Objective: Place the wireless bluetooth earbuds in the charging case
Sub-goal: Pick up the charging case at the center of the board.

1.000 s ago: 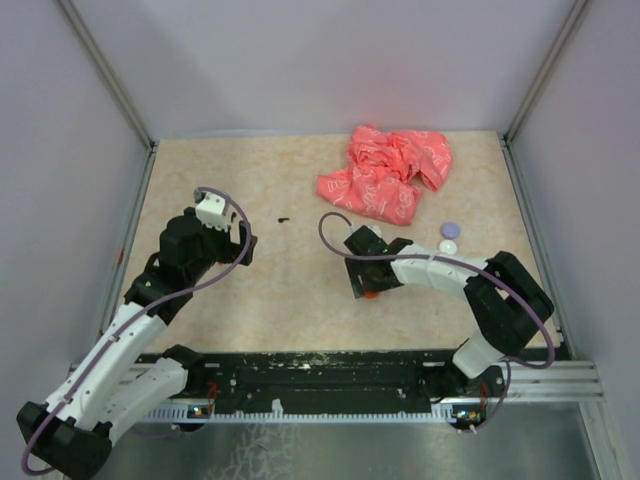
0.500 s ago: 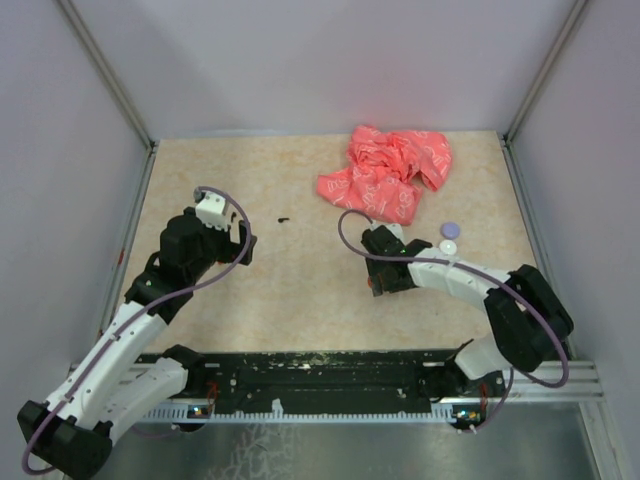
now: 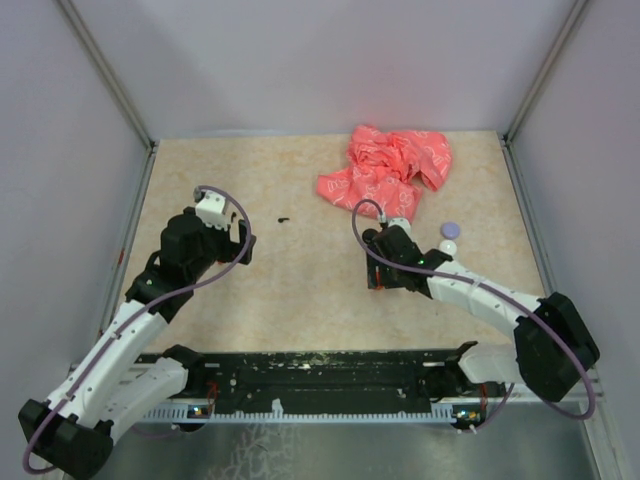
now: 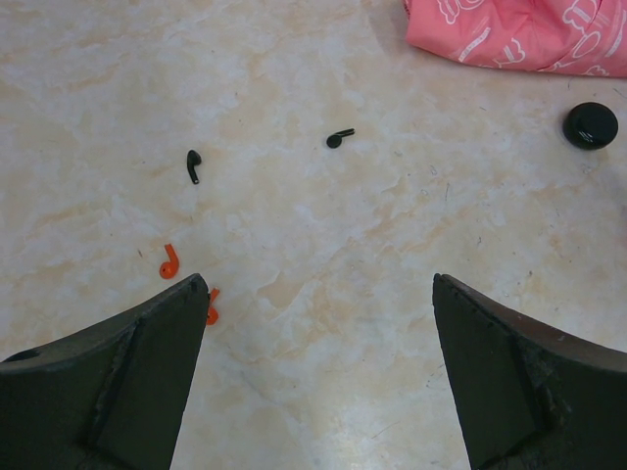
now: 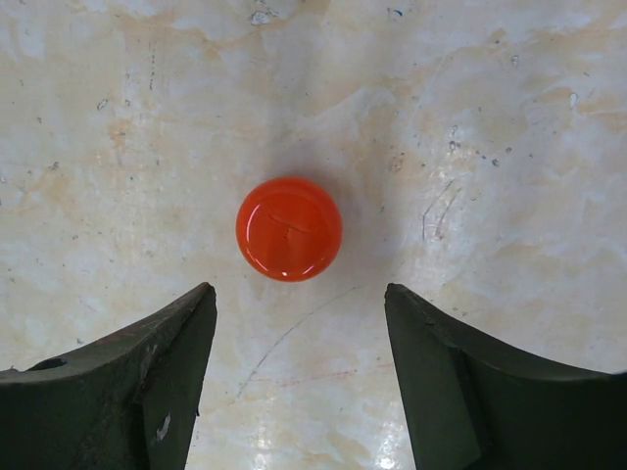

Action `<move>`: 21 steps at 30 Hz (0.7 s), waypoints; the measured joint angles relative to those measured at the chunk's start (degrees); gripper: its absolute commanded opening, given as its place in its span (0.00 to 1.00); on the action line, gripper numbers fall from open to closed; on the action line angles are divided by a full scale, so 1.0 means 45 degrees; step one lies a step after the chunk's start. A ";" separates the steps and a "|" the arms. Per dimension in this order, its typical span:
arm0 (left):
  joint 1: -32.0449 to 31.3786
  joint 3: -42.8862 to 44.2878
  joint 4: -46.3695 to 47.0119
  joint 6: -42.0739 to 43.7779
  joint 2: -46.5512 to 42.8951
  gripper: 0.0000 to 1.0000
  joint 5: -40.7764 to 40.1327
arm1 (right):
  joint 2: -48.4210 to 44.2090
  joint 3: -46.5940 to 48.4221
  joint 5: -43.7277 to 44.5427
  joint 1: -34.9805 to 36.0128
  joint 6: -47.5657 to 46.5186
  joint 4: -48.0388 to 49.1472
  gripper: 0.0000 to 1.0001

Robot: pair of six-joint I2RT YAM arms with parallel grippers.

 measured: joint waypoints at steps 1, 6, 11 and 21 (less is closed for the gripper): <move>0.0000 0.0000 0.0000 0.0000 0.0005 0.99 0.0005 | 0.0010 -0.0063 -0.0087 0.0010 0.0117 0.0136 0.69; 0.0015 0.0000 0.0000 0.0000 0.0039 0.99 0.0005 | 0.0330 -0.0335 -0.0223 0.0199 0.0627 0.0933 0.68; 0.0063 0.0000 0.0000 -0.0005 0.0044 0.99 0.0010 | 0.1015 -0.0384 -0.0214 0.0515 0.0957 0.1423 0.67; 0.0097 0.0000 0.0000 -0.0044 0.0058 0.99 0.0078 | 0.2191 -0.0369 0.0243 0.0554 0.1030 0.1753 0.60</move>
